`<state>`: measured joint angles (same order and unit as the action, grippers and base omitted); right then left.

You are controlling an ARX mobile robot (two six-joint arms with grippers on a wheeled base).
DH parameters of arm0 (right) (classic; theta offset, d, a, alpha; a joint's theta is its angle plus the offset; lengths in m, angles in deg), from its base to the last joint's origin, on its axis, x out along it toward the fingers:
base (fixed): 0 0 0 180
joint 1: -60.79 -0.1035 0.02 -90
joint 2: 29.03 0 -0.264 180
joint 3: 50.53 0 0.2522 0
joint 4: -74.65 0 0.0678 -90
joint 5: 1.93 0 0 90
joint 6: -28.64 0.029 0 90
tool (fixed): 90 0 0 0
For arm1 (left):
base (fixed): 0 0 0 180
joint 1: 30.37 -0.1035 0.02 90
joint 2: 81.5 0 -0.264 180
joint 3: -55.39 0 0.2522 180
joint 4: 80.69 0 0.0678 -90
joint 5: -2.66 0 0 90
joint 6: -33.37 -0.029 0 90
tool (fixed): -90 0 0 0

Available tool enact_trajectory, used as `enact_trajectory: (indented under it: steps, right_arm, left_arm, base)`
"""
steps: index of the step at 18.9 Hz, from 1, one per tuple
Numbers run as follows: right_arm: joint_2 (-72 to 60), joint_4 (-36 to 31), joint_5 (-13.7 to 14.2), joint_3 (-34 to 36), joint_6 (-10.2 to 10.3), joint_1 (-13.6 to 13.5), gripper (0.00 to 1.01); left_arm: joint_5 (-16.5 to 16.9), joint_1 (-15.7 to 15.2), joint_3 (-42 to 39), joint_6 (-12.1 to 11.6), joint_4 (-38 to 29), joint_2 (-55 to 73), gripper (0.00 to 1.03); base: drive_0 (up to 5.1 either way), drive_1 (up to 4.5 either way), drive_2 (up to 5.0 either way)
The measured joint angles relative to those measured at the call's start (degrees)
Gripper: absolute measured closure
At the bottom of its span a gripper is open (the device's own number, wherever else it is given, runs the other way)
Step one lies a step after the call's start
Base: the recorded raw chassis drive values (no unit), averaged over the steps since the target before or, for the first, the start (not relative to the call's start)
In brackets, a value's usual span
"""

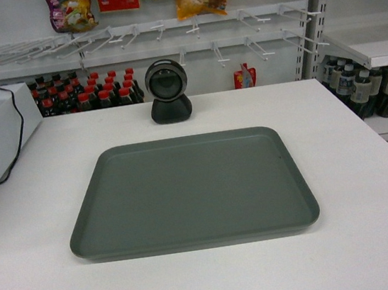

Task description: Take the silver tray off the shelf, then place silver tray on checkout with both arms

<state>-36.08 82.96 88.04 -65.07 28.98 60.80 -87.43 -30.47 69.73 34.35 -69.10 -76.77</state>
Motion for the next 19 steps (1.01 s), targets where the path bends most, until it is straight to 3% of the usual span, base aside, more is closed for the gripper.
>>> enact_trajectory:
  steps: [1,5,7,13,14,19]
  right_arm:
    - [5.42,6.05,0.04,0.07,-0.02,0.00,0.98]
    - [6.82,5.66,-0.02,0.04,-0.11,0.00,0.97]
    - [6.82,5.68,-0.02,0.04,-0.09,0.00,0.75]
    - [6.82,5.70,-0.02,0.04,-0.09,0.00,0.03]
    - [6.82,5.70,-0.02,0.04,-0.09,0.00,0.03]
    - [6.82,5.68,-0.02,0.04,-0.09,0.00,0.03]
  left_arm:
    - [-0.11,0.02,0.02,0.02,2.86,-4.02,1.02]
    - [0.11,0.00,0.02,0.00,2.47,-4.15,1.02]
    - [0.07,0.00,0.02,0.02,2.38,-4.15,0.83]
    - [0.07,0.00,0.02,0.02,2.40,-4.15,0.12]
    - [0.07,0.00,0.02,-0.02,2.40,-4.15,0.03]
    - [0.07,0.00,0.02,0.00,2.40,-4.15,0.05]
  base:
    - [0.0,0.00,0.0]
    - [0.0,0.00,0.0]
    - [0.0,0.00,0.0]
    - [0.0,0.00,0.0]
    - [0.0,0.00,0.0]
    - [0.0,0.00,0.0]
